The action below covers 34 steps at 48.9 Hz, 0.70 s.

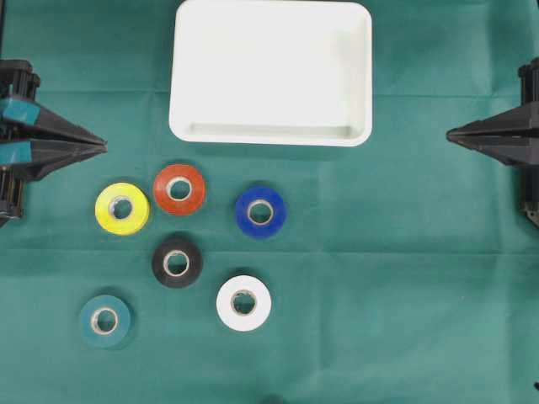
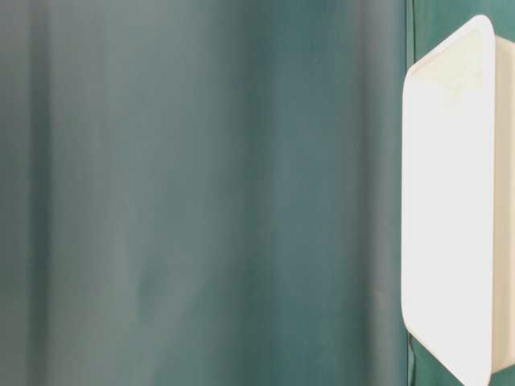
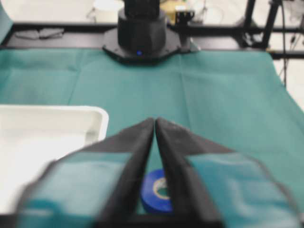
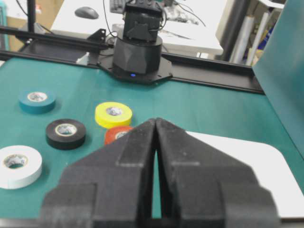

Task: Put the tape into the white case with the left arm.
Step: 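Move the left gripper inward toward the tape rolls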

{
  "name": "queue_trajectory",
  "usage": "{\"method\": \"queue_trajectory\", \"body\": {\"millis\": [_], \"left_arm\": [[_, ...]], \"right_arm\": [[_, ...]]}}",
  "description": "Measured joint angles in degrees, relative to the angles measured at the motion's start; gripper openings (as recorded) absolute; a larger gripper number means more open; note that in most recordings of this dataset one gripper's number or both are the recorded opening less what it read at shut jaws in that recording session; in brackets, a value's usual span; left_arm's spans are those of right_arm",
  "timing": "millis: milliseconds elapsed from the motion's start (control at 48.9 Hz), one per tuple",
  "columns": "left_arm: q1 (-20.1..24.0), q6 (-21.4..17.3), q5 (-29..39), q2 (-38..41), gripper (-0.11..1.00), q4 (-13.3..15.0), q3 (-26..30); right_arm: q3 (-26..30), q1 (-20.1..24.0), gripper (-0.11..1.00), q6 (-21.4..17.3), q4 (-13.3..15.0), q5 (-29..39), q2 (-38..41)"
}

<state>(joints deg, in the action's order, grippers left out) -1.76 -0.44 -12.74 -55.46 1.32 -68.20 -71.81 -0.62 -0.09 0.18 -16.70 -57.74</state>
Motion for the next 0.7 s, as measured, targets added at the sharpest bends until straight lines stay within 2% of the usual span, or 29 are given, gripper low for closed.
{"method": "queue_trajectory", "body": {"millis": [143,245,348,471,696], "left_arm": [[-0.09,-0.18,1.23,-0.09,0.78,0.0,0.09],[-0.09,0.0,2.99,-0.7,0.97,0.0,0.09],[-0.09,0.0,5.1,-2.29,0.98,0.0,0.09],[-0.09,0.09,11.16,-5.27,0.98,0.0,0.44],[2.02,0.26,30.06,-9.14,0.98,0.0,3.69]], "right_arm": [[-0.97,0.0,-0.1,0.0,0.0,0.0,-0.88],[-0.97,0.0,-0.1,0.0,0.0,0.0,-1.14],[-1.14,0.0,-0.1,0.0,0.09,0.0,-1.14],[-2.02,0.0,-0.1,0.0,0.18,0.26,-1.14],[-3.78,0.0,-0.1,0.0,0.26,5.01,-1.32]]}}
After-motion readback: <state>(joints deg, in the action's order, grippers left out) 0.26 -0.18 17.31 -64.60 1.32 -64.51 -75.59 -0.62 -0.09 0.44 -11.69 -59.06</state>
